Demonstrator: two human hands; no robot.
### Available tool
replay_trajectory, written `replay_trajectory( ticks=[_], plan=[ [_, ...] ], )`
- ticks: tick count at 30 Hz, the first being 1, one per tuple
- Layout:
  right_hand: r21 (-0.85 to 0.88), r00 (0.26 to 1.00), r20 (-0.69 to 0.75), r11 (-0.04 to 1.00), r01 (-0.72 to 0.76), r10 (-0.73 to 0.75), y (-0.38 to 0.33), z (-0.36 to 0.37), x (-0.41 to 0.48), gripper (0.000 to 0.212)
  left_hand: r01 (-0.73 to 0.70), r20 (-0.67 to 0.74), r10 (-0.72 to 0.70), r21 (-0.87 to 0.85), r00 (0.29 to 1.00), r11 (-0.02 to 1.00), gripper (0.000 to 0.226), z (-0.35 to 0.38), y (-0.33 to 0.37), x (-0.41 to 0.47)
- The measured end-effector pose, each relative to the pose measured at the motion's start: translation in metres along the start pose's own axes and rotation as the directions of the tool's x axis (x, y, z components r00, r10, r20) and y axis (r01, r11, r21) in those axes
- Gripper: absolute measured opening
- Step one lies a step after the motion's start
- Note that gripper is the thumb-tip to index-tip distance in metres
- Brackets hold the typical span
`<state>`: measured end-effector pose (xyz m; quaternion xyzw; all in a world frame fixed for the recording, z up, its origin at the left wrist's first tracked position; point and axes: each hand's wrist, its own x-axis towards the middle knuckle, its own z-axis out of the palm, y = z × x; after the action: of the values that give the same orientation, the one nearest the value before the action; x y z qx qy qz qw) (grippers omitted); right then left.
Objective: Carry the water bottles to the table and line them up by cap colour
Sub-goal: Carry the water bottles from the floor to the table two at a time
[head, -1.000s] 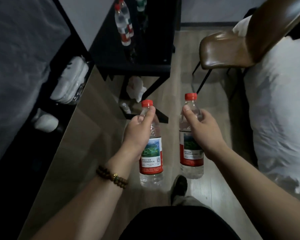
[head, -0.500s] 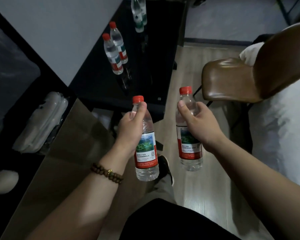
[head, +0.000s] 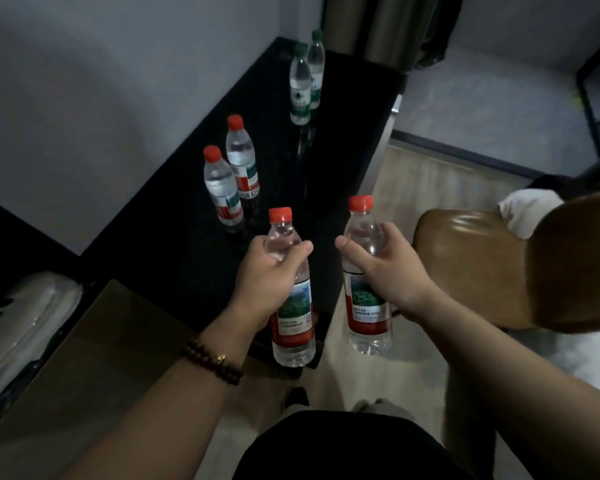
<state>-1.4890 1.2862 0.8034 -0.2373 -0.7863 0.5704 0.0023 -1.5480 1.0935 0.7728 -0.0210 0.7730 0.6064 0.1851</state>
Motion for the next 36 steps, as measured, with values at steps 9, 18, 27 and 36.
replay_trajectory(
  ticks=[9,18,27,36],
  plan=[
    [-0.118,0.959,0.269,0.985,0.124,-0.088,-0.025,0.012,0.160,0.058,0.050,-0.284,-0.066,-0.063,0.956,0.997,0.039,0.007,0.013,0.091],
    [-0.120,0.805,0.585,0.970,0.211,-0.102,-0.025,0.032,0.289,0.064,0.168,-0.630,-0.264,-0.208,0.731,0.964,0.056,0.056,0.034,0.122],
    [-0.153,0.693,0.710,0.932,0.330,-0.129,-0.034,0.031,0.325,0.060,0.175,-0.701,-0.281,-0.221,0.656,0.959,0.052,0.090,0.056,0.105],
    [-0.155,0.663,0.708,0.862,0.482,-0.243,-0.042,-0.016,0.326,0.054,0.015,-0.690,-0.086,-0.109,0.719,0.994,0.044,0.120,0.066,0.109]
  ],
)
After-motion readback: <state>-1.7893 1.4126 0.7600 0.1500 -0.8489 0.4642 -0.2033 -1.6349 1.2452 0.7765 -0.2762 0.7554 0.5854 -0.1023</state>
